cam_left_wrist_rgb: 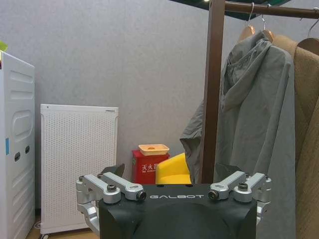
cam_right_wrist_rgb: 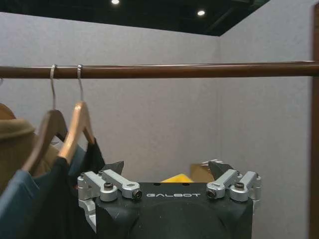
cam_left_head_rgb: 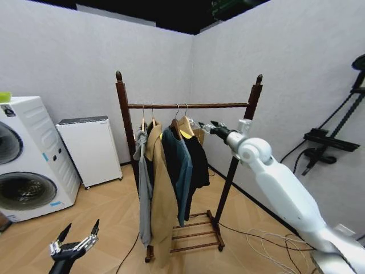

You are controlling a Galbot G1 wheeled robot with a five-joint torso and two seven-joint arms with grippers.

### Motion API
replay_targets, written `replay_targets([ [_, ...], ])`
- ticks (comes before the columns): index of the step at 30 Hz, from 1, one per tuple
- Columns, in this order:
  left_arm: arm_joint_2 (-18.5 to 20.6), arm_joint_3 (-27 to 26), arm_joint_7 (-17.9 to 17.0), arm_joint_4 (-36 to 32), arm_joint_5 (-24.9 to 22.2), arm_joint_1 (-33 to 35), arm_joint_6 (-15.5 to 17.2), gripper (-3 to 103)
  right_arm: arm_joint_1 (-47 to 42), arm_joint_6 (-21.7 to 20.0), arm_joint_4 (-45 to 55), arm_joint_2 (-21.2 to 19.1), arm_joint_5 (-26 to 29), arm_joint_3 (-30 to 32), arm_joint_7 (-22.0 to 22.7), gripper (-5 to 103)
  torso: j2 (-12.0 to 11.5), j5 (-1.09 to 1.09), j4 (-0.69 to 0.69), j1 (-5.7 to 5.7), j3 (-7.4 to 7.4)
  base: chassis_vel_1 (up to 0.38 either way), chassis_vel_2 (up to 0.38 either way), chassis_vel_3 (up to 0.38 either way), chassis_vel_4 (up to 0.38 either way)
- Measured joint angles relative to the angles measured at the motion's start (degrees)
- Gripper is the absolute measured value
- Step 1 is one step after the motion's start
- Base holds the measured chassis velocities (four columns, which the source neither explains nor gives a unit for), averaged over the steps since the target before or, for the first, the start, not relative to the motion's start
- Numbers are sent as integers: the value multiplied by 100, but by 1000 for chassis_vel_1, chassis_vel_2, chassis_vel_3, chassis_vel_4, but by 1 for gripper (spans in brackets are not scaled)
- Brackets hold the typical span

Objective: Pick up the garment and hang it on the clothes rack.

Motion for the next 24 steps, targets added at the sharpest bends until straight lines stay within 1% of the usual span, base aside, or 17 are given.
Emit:
replay_targets([
  [1,0,0,-1,0,0,0,0,100,-457,85,126,-2,-215,383,-81,98,1,-2,-1,0,0,0,0,0,0],
  [2,0,0,0,0,0,0,0,100,-946,194,242,35,-452,740,-176,99,1,-6,1,0,-1,0,0,0,0],
  [3,0,0,0,0,0,0,0,100,-946,194,242,35,-452,740,-176,99,1,-6,1,0,-1,0,0,0,0],
  [5,0,0,-1,0,0,0,0,100,-1768,367,373,158,-844,1269,-288,100,0,0,1,0,0,0,0,0,0],
  [6,0,0,-1,0,0,0,0,100,-1768,367,373,158,-844,1269,-288,100,0,0,1,0,0,0,0,0,0],
  [8,0,0,0,0,0,-1,0,100,-2377,520,460,255,-1073,1662,-336,100,1,-3,0,-1,-1,0,0,0,0],
  [9,0,0,0,0,0,-1,0,100,-2377,520,460,255,-1073,1662,-336,100,1,-3,0,-1,-1,0,0,0,0],
  [12,0,0,0,0,0,0,0,100,-2830,639,545,345,-1206,2044,-373,100,1,-5,2,-1,-1,0,0,0,0],
  [13,0,0,0,0,0,0,0,100,-2830,639,545,345,-1206,2044,-373,100,1,-5,2,-1,-1,0,0,0,0],
  [14,0,0,0,0,0,0,0,100,-3076,747,566,420,-1360,2228,-420,100,1,-5,2,0,0,0,0,0,0],
  [18,0,0,0,0,0,0,0,100,-3357,929,594,533,-1625,2334,-477,100,1,-5,2,0,0,0,0,0,0],
  [24,0,0,-1,0,0,0,0,100,-3540,1002,659,648,-1735,2435,-477,100,1,-5,3,0,0,0,0,0,0],
])
